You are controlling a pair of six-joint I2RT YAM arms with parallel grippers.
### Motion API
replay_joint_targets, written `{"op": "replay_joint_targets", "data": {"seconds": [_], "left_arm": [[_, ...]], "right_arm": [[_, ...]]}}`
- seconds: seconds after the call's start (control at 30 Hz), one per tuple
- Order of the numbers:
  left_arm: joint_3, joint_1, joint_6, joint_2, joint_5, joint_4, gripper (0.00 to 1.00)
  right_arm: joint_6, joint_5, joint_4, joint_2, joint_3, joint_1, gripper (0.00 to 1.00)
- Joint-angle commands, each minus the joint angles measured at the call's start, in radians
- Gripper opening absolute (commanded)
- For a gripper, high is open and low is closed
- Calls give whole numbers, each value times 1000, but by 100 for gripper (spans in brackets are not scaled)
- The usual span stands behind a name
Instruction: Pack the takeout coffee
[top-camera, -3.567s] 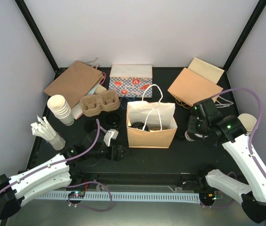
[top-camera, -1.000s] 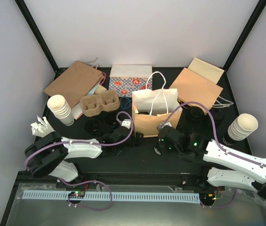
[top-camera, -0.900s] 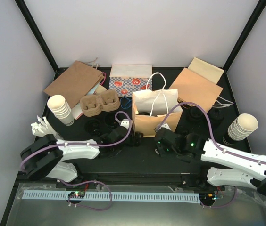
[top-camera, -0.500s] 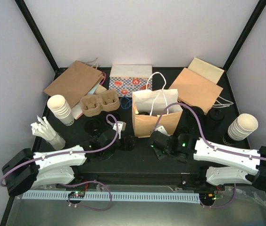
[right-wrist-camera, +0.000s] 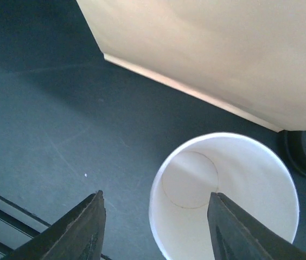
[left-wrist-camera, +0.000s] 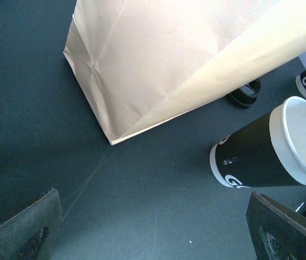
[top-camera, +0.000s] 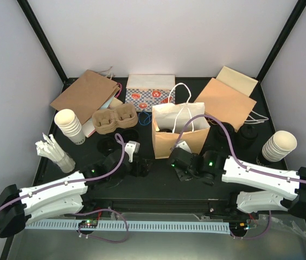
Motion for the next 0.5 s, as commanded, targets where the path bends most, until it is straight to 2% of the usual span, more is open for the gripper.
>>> {"op": "replay_joint_targets", "data": {"seconds": [0.0, 0.13, 0.23, 0.47], "left_arm": [[74, -5, 40, -48, 2, -111, 96], [89, -3, 53, -95, -19, -151, 97], [93, -2, 57, -138, -40, -177, 98], [160, 10, 103, -200, -38, -310, 99]], "right_arm": [[-22, 40, -24, -43, 67, 5, 60], [-37, 80, -46, -75, 100, 4, 91], [-34, 105, -63, -96, 112, -39, 97], [-21, 0, -28, -205, 25, -319, 98]]}}
